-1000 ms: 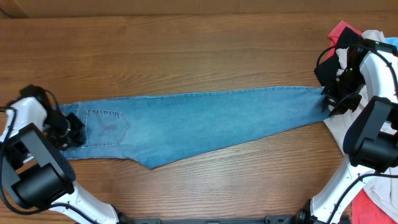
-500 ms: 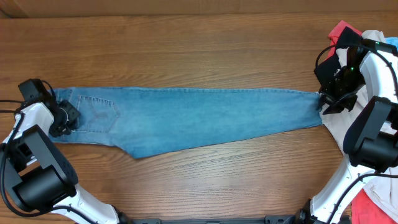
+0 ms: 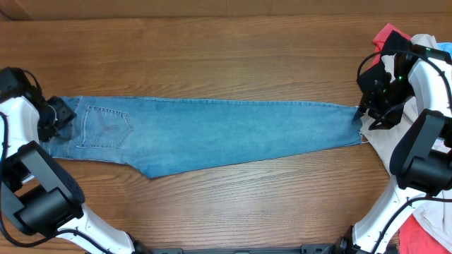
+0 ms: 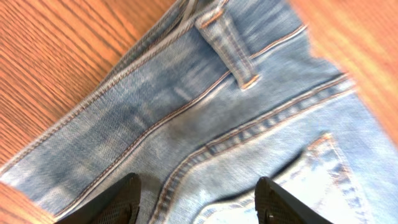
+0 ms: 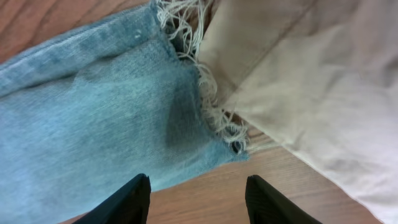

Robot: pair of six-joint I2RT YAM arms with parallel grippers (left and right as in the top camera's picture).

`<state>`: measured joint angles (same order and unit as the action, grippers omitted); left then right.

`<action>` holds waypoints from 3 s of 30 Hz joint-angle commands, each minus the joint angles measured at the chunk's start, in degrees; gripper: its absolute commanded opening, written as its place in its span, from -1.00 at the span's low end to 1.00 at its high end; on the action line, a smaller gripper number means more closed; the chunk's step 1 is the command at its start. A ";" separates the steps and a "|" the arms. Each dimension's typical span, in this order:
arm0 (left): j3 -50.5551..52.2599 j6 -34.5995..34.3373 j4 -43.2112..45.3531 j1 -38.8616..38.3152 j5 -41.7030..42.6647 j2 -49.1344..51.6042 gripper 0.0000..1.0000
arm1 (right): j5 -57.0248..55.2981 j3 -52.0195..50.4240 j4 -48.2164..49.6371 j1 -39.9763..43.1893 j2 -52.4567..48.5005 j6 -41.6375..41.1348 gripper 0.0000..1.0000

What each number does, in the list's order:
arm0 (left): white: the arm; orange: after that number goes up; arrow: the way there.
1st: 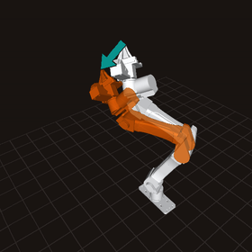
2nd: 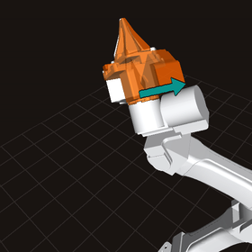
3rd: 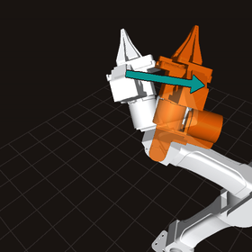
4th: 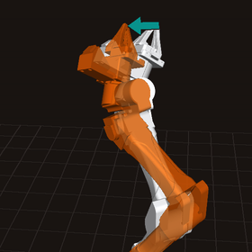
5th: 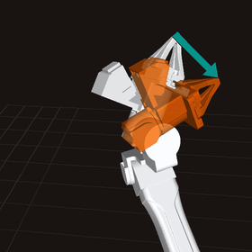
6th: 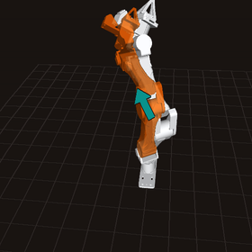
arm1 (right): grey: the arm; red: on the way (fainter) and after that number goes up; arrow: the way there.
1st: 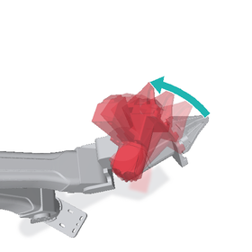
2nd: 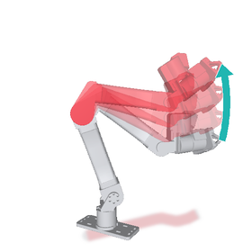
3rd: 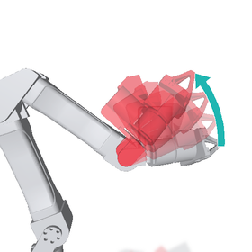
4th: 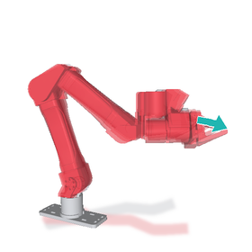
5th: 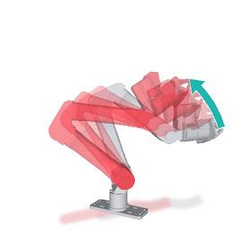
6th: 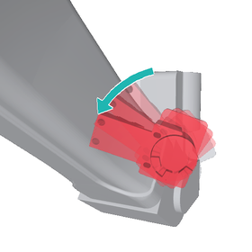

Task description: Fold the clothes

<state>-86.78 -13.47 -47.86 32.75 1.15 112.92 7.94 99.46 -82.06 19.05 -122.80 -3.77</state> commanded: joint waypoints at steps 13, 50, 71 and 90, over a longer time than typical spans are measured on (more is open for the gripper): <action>-1.86 0.59 -6.34 -0.70 6.40 0.20 0.21 | 0.37 -15.98 14.01 0.13 2.25 2.10 0.03; -1.84 0.59 -12.57 -1.25 6.38 0.22 0.30 | -0.15 -2.21 6.03 -29.11 17.31 -5.11 -0.92; -1.84 0.15 -12.52 -3.32 6.43 0.22 0.32 | 3.78 -2.27 29.90 -60.17 9.99 -11.32 -0.92; -1.84 0.15 -12.39 -3.32 6.43 0.22 0.33 | 17.73 -2.32 36.15 -61.48 5.33 -5.53 -0.78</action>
<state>-87.79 -13.47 -60.27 29.98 6.92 112.95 16.38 96.42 -47.16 -41.82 -116.42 -14.41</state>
